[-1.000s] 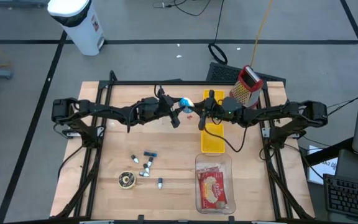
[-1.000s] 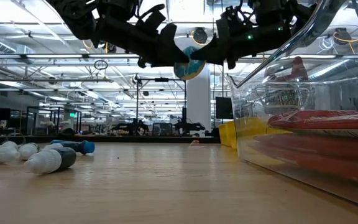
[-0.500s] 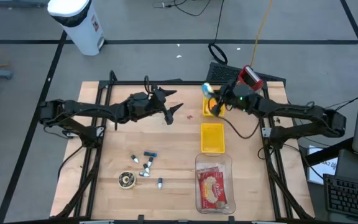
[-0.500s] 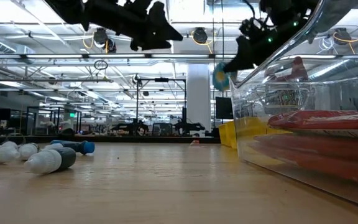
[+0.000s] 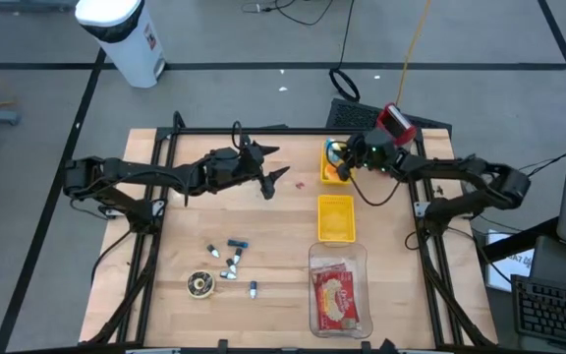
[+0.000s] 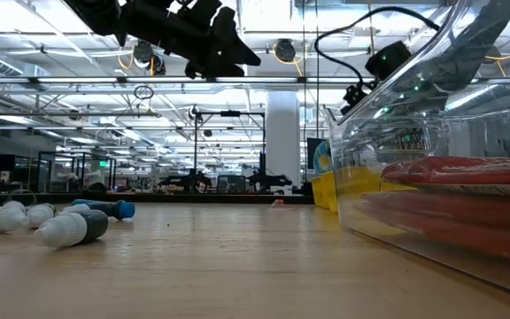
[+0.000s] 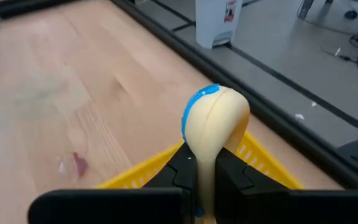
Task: Pick & Place Food Item
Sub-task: Put the blue donut into the top yellow bin
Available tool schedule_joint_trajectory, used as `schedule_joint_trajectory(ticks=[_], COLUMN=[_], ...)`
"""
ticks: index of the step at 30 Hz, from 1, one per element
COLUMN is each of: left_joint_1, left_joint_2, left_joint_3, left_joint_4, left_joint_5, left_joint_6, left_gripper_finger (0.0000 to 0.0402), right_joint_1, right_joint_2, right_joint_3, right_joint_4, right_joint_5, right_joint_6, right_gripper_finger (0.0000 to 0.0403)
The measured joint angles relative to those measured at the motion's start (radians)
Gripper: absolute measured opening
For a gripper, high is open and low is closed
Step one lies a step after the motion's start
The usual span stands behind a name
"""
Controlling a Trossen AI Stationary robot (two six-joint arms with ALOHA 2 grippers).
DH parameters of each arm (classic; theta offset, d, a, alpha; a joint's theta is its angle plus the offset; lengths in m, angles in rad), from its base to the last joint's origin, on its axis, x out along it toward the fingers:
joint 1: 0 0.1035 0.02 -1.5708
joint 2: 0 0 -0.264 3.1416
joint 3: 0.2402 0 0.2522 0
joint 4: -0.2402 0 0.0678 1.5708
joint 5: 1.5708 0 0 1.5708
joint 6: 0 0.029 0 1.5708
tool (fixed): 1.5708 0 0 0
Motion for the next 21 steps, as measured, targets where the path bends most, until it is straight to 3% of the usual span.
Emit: schedule_joint_trajectory(ticks=[10,21], left_joint_1=[0.000,0.000], left_joint_2=[0.000,0.000], left_joint_3=[0.000,0.000], left_joint_4=[-0.003,-0.004], left_joint_5=[-0.001,-0.003], left_joint_6=[-0.015,-0.015], left_gripper_finger=[0.0303,0.0307], right_joint_1=[-0.006,-0.019], right_joint_2=[0.101,0.123], right_joint_3=[0.000,0.000], right_joint_4=[0.013,0.028], right_joint_5=[0.082,0.083], right_joint_6=[-0.002,-0.045], right_gripper_finger=[0.0017,0.0059])
